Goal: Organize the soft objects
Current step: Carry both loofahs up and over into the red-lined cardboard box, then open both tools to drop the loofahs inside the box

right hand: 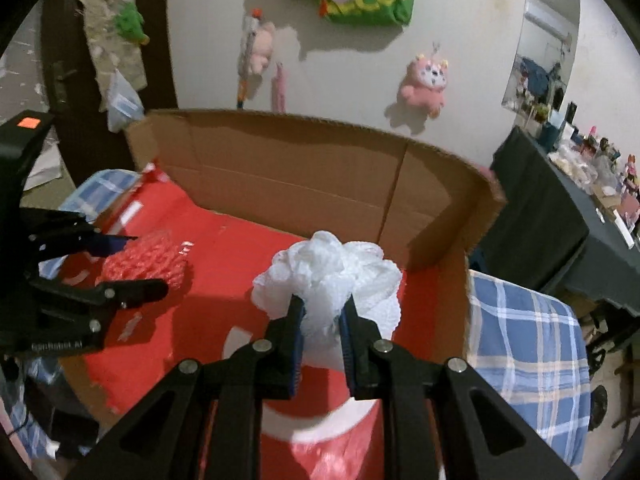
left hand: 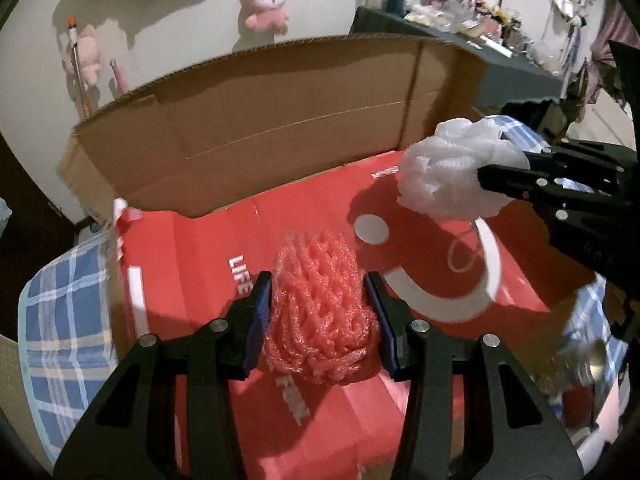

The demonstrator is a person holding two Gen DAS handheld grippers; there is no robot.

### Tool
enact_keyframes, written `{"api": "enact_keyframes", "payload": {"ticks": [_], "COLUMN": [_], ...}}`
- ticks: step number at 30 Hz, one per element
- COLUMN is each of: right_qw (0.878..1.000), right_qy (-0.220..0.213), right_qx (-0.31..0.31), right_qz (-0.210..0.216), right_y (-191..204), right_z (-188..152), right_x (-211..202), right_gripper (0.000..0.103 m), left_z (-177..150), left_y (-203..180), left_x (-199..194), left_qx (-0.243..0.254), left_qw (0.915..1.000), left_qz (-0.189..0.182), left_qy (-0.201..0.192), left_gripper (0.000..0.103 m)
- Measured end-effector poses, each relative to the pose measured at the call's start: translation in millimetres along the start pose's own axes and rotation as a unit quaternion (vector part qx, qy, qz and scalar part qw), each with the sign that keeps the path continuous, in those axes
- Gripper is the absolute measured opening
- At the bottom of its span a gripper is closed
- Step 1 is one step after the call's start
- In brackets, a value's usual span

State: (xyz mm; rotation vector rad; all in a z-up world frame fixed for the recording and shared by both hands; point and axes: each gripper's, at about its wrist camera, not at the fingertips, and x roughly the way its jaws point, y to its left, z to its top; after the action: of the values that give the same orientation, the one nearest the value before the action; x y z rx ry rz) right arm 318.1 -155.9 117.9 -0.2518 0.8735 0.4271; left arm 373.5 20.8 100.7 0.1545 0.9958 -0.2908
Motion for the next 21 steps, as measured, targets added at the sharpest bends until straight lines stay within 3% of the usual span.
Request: {"api": "enact_keyframes", "payload": {"ticks": [12, 19, 21], "right_qw": [0.999, 0.998, 0.998], "right_qy": [0.036, 0.060, 0.064], "right_qx": [0.029, 0.031, 0.028], "right_qz": [-0.005, 0.003, 0.000], "right_y": [-5, -7, -7], "right_z": [22, 18, 16], "right_x": [53, 57, 57], "right_gripper": [0.019, 0.039, 0.040], "left_z": [31, 34, 32], "left_y": [-2, 1, 3], "left_x": [57, 55, 54], "left_qx": [0.011, -0.001, -0.006], "left_qw": [0.9987, 0.9990, 0.9991], "left_qz": [0.049, 0.044, 0.042], "left_qy": [0.008, -0.005, -0.007], "left_gripper": [0.044, 0.048, 0.049]}}
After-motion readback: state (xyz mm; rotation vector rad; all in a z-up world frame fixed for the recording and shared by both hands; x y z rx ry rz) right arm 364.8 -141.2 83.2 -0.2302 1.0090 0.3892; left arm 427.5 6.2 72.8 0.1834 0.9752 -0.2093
